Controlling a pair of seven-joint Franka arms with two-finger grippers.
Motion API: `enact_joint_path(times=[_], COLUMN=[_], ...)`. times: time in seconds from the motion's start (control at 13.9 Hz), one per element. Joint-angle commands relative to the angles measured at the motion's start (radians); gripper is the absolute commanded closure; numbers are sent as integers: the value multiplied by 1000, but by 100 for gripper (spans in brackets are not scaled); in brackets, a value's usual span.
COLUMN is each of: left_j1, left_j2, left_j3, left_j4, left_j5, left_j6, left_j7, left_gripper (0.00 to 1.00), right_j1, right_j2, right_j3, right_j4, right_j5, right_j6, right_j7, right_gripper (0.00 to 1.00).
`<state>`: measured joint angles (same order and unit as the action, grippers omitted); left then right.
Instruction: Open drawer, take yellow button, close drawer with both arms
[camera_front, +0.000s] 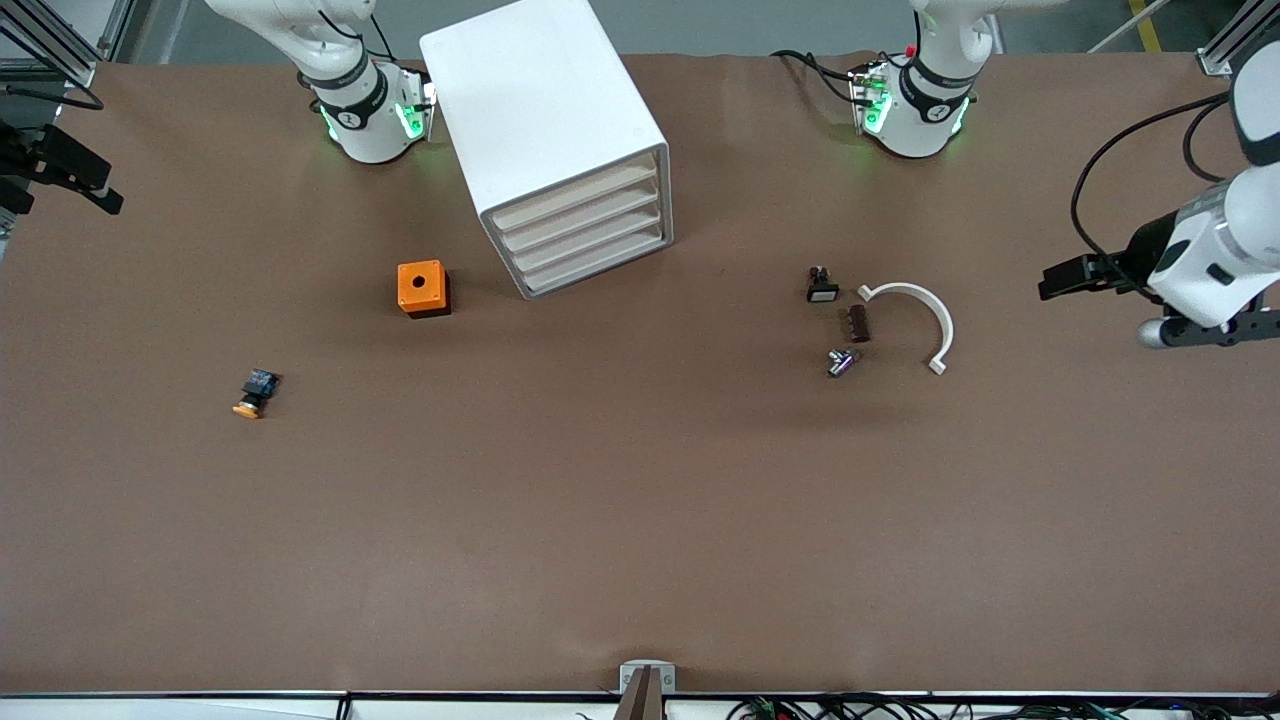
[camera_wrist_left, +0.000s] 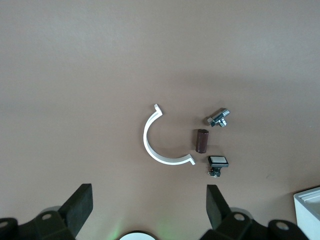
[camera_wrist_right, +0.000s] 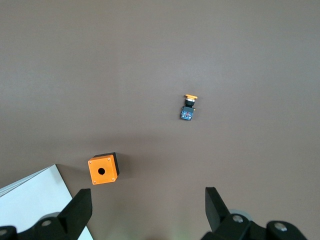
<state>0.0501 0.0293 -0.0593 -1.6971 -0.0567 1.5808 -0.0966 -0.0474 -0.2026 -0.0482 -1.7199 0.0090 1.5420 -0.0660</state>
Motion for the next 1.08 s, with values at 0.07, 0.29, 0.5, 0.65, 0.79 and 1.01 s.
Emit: enact_joint_path(times=[0.07, 0.29, 0.5, 0.65, 0.79, 1.01], left_j1=[5, 4, 2, 4, 5, 7], left_j2=[-104, -104, -92, -71, -55, -52], left_j3=[-8, -16, -16, -14, -10, -7], left_j4=[-10, 34, 89, 123, 151, 151], left_j5=[18, 20, 21, 20, 18, 20], left_j6=[10, 10, 10, 10, 10, 10], left_j7=[1, -2, 0, -2, -3, 8], left_gripper=[0, 0, 0, 0, 0, 0], right_j1=[9, 8, 8, 8, 8, 4], right_j2=[-23, -24, -23, -23, -24, -24], right_j3=[-4, -5, -5, -5, -5, -9], right_j4=[-20, -20, -20, -20, -20, -21], right_j5=[-4, -4, -3, 0, 2, 2], right_j6=[7, 6, 1, 0, -2, -5], right_j7=[-3, -3, 2, 6, 8, 9], right_gripper=[0, 0, 0, 0, 0, 0])
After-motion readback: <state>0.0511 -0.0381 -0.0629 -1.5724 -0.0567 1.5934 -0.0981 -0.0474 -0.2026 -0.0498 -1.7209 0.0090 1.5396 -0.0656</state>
